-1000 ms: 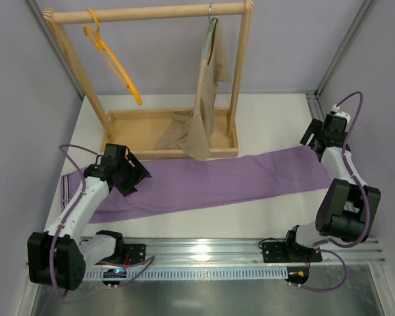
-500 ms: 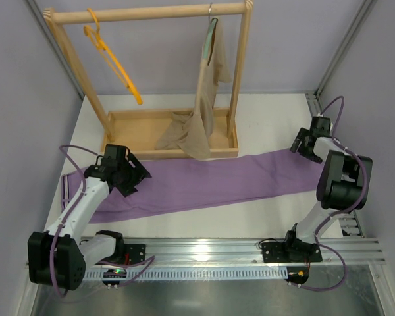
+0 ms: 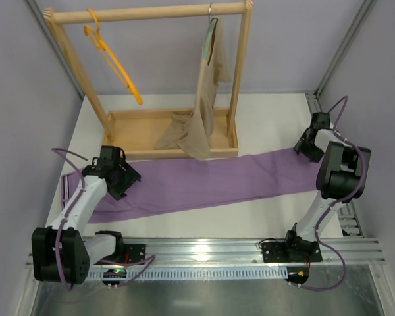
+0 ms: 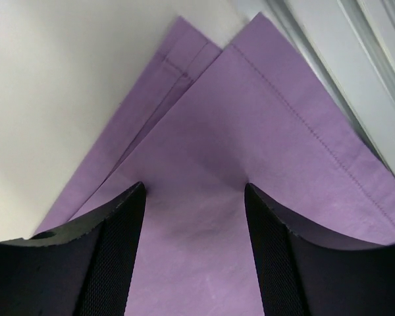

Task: Place the trousers on the hanger
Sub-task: Fold the trousers

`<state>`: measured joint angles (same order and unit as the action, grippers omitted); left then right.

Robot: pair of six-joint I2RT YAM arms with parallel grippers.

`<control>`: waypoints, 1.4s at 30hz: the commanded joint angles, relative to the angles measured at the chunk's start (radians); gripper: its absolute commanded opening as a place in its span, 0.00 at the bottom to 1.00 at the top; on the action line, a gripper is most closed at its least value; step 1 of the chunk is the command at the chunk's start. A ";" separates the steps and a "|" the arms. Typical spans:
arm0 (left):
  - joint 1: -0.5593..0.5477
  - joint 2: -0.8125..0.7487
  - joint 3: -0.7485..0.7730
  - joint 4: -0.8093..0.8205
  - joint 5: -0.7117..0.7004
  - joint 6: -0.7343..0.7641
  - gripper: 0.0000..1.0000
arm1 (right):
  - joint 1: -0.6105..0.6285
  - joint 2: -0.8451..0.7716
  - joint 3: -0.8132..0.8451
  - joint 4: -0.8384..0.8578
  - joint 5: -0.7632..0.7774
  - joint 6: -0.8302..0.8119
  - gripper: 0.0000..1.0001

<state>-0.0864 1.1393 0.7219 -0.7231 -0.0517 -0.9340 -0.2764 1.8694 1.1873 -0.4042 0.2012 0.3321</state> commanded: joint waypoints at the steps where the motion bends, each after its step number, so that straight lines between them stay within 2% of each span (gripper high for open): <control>1: 0.034 -0.081 0.063 -0.056 -0.062 0.012 0.73 | -0.052 0.005 0.022 -0.084 0.073 0.024 0.64; 4: 0.051 -0.159 0.099 -0.076 -0.172 0.003 0.75 | -0.067 -0.054 0.011 -0.117 0.115 0.028 0.64; 6: 0.083 -0.187 0.119 -0.096 -0.258 -0.017 0.77 | -0.063 -0.111 0.000 -0.125 0.066 0.021 0.65; 10: 0.212 -0.208 0.131 -0.073 -0.260 -0.016 0.78 | 0.014 -0.309 -0.035 -0.159 -0.028 0.028 0.65; 13: 0.313 -0.150 0.140 -0.065 -0.257 -0.011 0.77 | 0.120 -0.410 -0.089 -0.160 -0.129 0.062 0.62; 14: 0.342 -0.112 0.140 -0.071 -0.249 -0.031 0.77 | 0.169 -0.483 -0.109 -0.156 -0.134 0.073 0.61; 17: 0.480 -0.067 0.129 -0.081 -0.171 -0.040 0.75 | 0.426 -0.619 -0.199 -0.084 -0.152 0.079 0.61; 18: 0.506 -0.059 0.125 -0.073 -0.159 -0.042 0.74 | 0.489 -0.645 -0.228 -0.021 -0.160 0.081 0.61; 19: 0.540 -0.059 0.114 -0.064 -0.154 -0.045 0.74 | 0.631 -0.673 -0.277 0.013 -0.164 0.082 0.61; 21: 0.557 -0.068 0.108 -0.061 -0.163 -0.054 0.74 | 0.765 -0.713 -0.316 0.111 -0.164 0.094 0.61; 23: 0.559 -0.099 0.100 -0.050 -0.187 -0.052 0.74 | 0.949 -0.710 -0.342 0.178 -0.139 0.084 0.60; 25: 0.557 -0.133 0.102 -0.055 -0.215 -0.045 0.75 | 1.107 -0.662 -0.325 0.234 -0.093 0.076 0.59; 28: 0.557 -0.173 0.120 -0.076 -0.286 -0.025 0.76 | 1.236 -0.523 -0.222 0.222 -0.001 0.038 0.56; 32: 0.557 -0.236 0.134 -0.076 -0.342 -0.005 0.76 | 1.411 -0.319 -0.048 0.199 0.043 -0.037 0.51; 35: 0.556 -0.291 0.076 -0.036 -0.315 -0.012 0.76 | 1.433 -0.120 0.139 0.121 0.044 -0.074 0.46; 38: 0.557 -0.317 -0.022 0.013 -0.203 -0.028 0.76 | 1.436 0.049 0.338 0.068 0.023 -0.116 0.46; 39: 0.556 -0.319 -0.022 0.025 -0.203 -0.028 0.76 | 1.438 0.083 0.339 0.059 0.020 -0.116 0.46; 42: 0.557 -0.305 -0.073 0.109 -0.070 0.006 0.76 | 1.436 0.203 0.438 0.010 0.020 -0.120 0.45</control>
<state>0.4664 0.8257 0.6830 -0.7265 -0.2462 -0.9569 1.1667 1.9999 1.5463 -0.3180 0.1967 0.2474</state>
